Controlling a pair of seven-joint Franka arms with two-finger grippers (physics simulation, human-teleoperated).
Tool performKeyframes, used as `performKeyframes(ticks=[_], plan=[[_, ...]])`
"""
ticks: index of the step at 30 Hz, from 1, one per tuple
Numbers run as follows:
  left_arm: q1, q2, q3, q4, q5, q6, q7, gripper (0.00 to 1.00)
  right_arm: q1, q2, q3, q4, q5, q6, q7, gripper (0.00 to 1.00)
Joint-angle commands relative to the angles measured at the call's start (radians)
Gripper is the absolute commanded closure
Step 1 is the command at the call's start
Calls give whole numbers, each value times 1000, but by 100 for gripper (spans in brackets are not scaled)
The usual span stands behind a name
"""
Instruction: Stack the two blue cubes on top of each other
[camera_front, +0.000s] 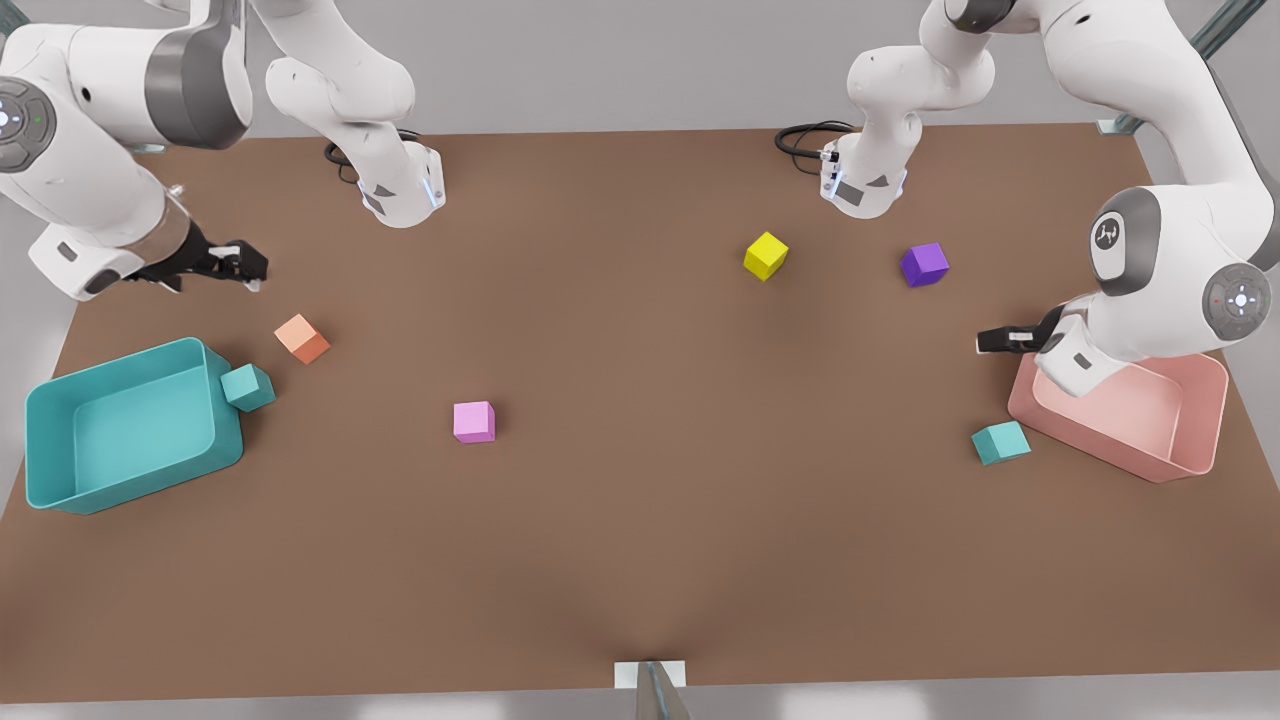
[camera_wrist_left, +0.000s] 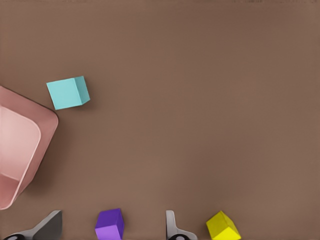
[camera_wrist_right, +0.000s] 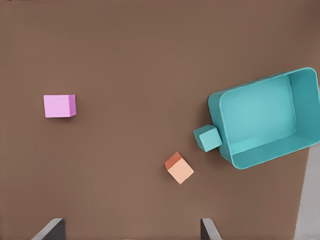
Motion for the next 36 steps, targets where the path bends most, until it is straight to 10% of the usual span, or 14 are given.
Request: performKeyframes(ticks=[1, 4, 8, 26, 36], plan=[[0, 0, 0, -1, 0, 9, 13, 0, 115, 1, 5, 0, 5, 10, -38, 0], [0, 2, 0, -1, 0, 10, 13, 0, 112, 165, 3, 23, -12, 7, -156, 0], [0, 3, 0, -1, 0, 12, 13, 0, 8, 360, 3, 10, -100, 161, -1036, 0], [29, 5, 0, -27, -1, 47, 14, 0, -272, 55, 5, -768, -34, 895, -1768, 0], [26, 3, 0, -28, -6, 44, 14, 0, -305, 125, 3, -831, -29, 1089, -2303, 0]])
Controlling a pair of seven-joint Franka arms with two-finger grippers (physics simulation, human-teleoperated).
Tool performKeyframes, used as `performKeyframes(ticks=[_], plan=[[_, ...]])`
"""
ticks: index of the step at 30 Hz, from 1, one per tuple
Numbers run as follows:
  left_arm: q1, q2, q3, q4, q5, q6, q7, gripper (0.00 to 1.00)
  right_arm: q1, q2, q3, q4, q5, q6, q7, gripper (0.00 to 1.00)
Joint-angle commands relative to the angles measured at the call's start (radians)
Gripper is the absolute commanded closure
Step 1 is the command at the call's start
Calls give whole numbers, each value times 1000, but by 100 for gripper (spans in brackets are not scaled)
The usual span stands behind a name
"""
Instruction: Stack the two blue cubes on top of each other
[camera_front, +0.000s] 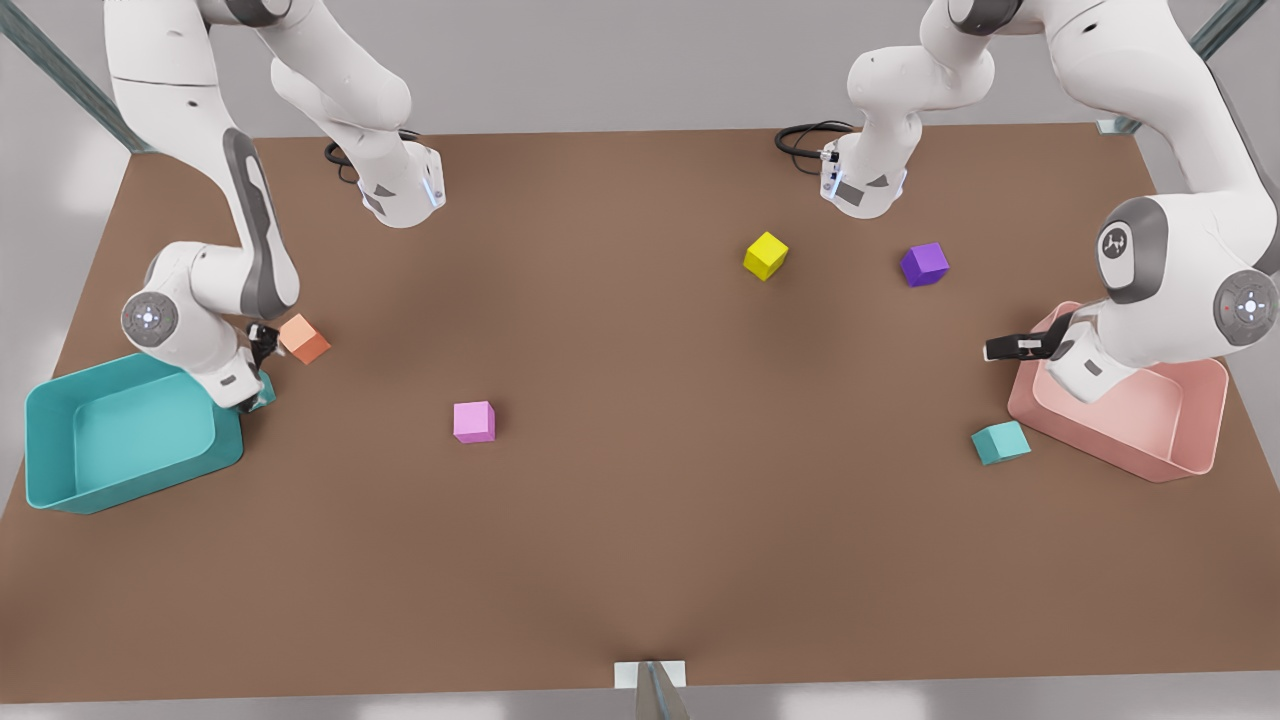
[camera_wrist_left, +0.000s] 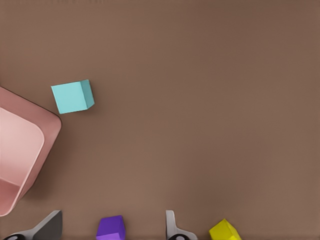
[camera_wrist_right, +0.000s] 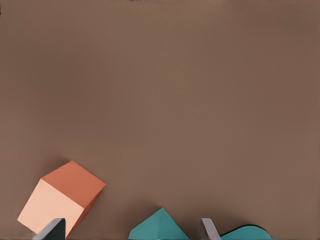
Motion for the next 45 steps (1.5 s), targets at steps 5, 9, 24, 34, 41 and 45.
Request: performKeyframes(ticks=[5, 9, 24, 34, 41, 45], plan=[[-5, -3, 0, 0, -2, -28, 1, 0, -49, 29, 0, -6, 3, 118, -863, 0], [-8, -3, 0, 2, -3, -28, 1, 0, -87, 50, 0, -8, 5, 127, -861, 0], [-1, -5, -20, 0, -11, -38, 1, 0, -167, 121, 0, -57, 15, 184, -860, 0], [-2, -5, -22, 2, -11, -40, 1, 0, -204, 153, 0, -52, 15, 192, -860, 0], [-2, -5, -22, 2, -11, -38, 1, 0, -217, 173, 0, -52, 15, 196, -860, 0], [-2, -6, -22, 2, -11, -40, 1, 0, -233, 176, 0, -51, 14, 196, -861, 0]])
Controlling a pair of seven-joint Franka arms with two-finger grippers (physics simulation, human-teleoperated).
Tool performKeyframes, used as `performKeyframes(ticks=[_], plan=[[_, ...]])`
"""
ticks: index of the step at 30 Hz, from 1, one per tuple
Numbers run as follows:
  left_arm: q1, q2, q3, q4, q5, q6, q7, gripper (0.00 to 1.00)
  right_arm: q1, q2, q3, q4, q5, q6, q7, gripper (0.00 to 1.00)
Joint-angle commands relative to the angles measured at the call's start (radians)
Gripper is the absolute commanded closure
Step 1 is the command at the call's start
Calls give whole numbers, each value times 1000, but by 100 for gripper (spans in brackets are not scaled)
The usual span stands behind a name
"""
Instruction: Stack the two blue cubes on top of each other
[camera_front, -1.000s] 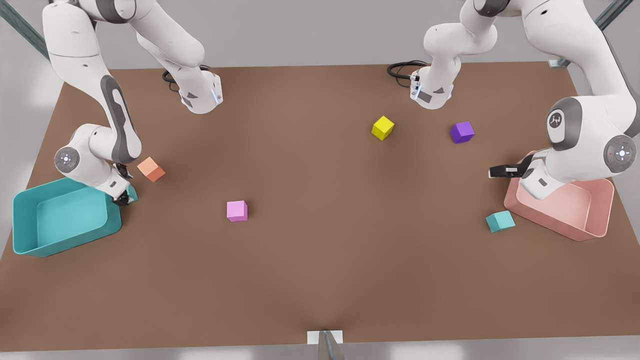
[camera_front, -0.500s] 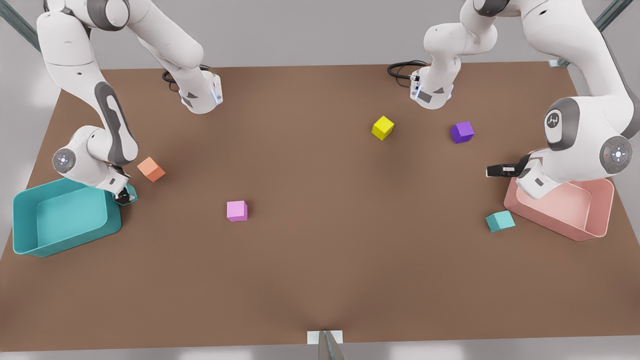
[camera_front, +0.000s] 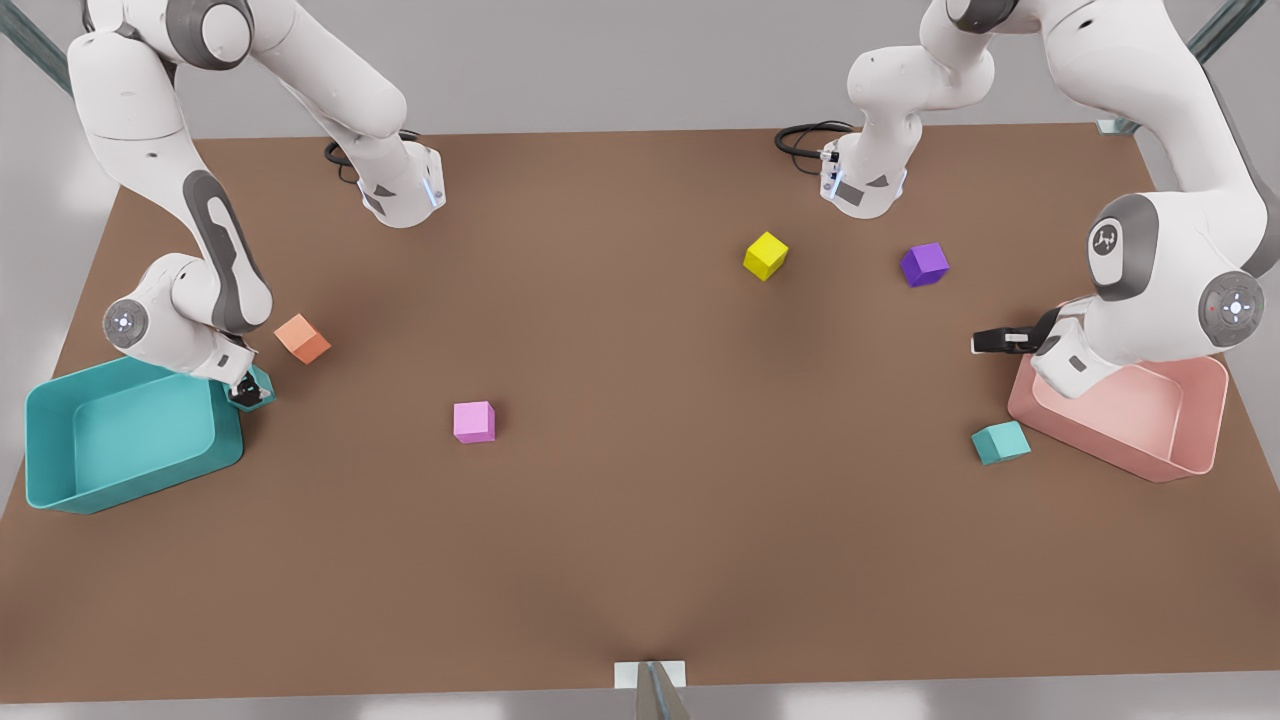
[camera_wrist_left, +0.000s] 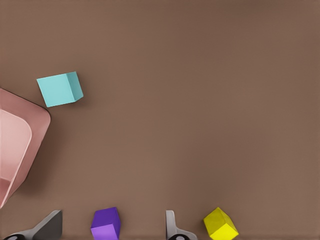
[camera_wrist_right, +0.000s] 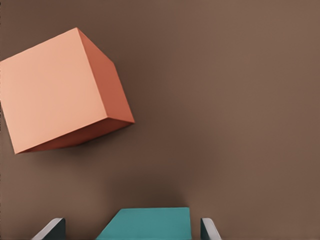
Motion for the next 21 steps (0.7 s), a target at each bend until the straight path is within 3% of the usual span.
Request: performKeyframes(ticks=[1, 21], plan=[[0, -1, 0, 0, 1, -3, 0, 0, -6, 3, 0, 2, -3, 1, -68, 0], [0, 0, 0, 0, 1, -3, 0, 0, -38, 52, -2, 42, -10, -2, -67, 0]])
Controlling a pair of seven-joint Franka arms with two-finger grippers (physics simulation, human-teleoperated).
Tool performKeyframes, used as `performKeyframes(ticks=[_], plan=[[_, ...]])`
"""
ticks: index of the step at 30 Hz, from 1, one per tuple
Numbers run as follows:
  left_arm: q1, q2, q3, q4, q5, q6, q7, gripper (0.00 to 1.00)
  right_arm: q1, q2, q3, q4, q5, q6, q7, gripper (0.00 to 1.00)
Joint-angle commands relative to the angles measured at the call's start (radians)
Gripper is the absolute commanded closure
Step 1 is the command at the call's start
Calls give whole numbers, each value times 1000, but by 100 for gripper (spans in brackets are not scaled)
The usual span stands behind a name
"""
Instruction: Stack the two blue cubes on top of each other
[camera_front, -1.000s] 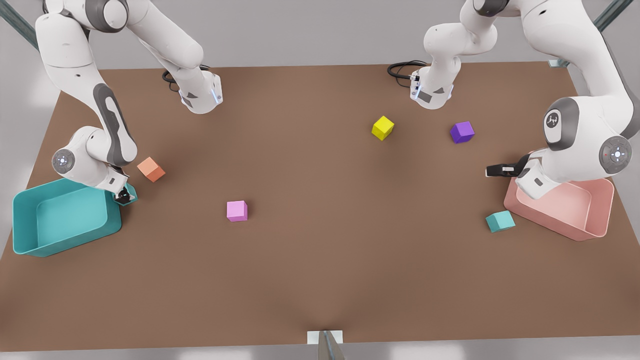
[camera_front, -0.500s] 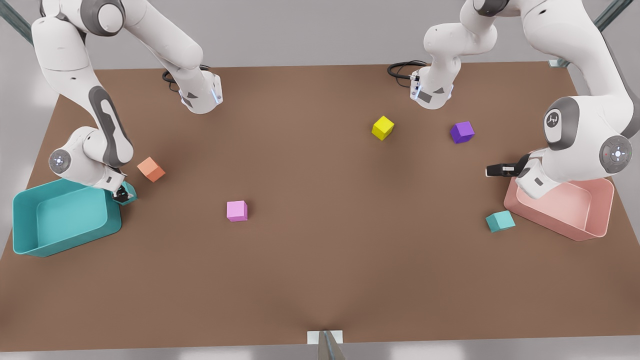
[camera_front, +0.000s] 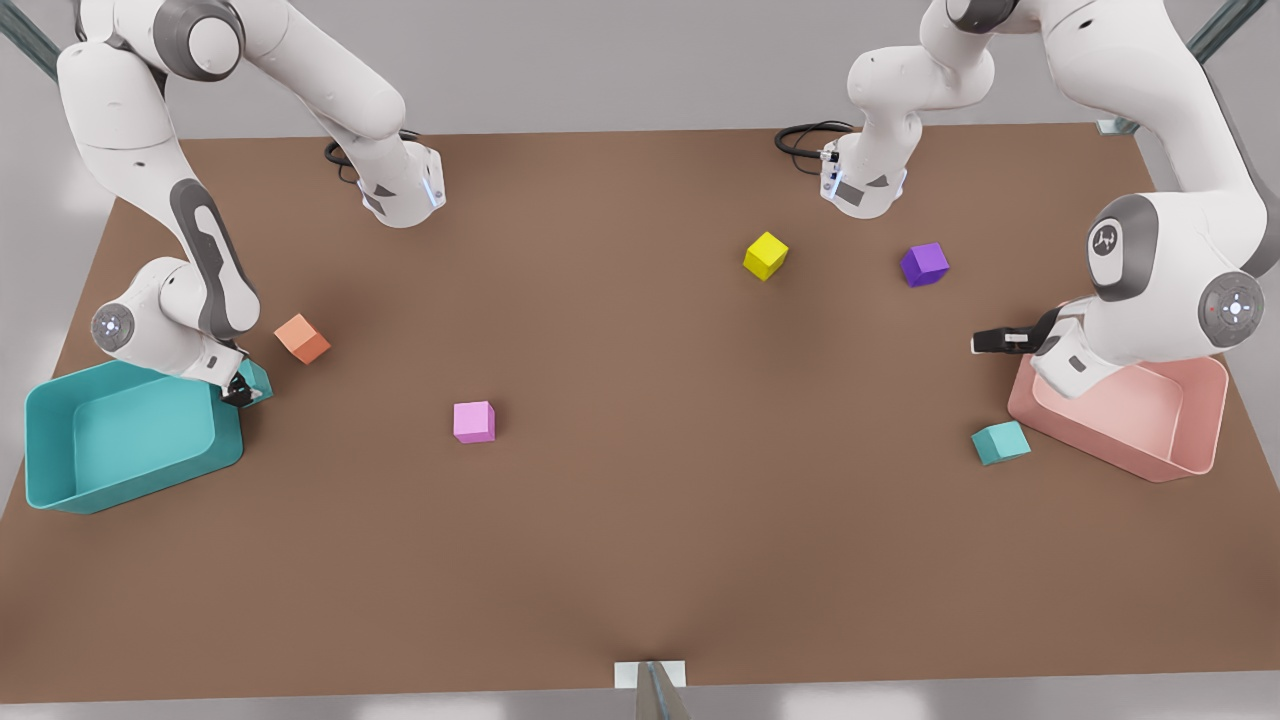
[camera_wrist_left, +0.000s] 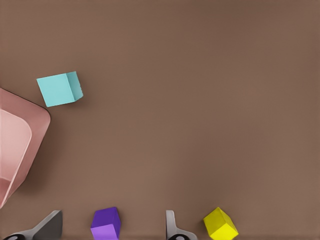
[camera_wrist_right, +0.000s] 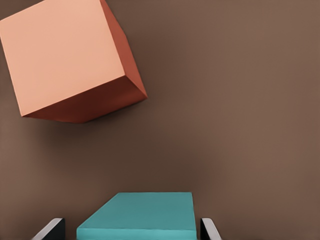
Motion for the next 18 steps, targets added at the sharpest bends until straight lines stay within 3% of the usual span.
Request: performKeyframes(ticks=[1, 2, 4, 13, 16, 18], plan=[[0, -1, 0, 0, 1, 0, 0, 0, 2, 0, 1, 2, -1, 0, -13, 1], [0, 1, 0, 0, 1, 0, 0, 0, 7, 6, 1, 5, -1, 0, -14, 19], [0, 2, 0, 0, 1, 1, 0, 0, 8, 24, 2, 14, -1, -1, -16, 42], [0, 4, 0, 0, 1, 4, -1, 0, 50, -14, 64, 34, 78, -81, 10, 42], [-2, 31, 0, 2, 14, 71, -9, 0, 191, -40, 64, 149, 131, -239, 104, 42], [-5, 97, 0, 34, 20, 84, -70, 0, 321, -40, 62, 315, 131, -403, 226, 41]])
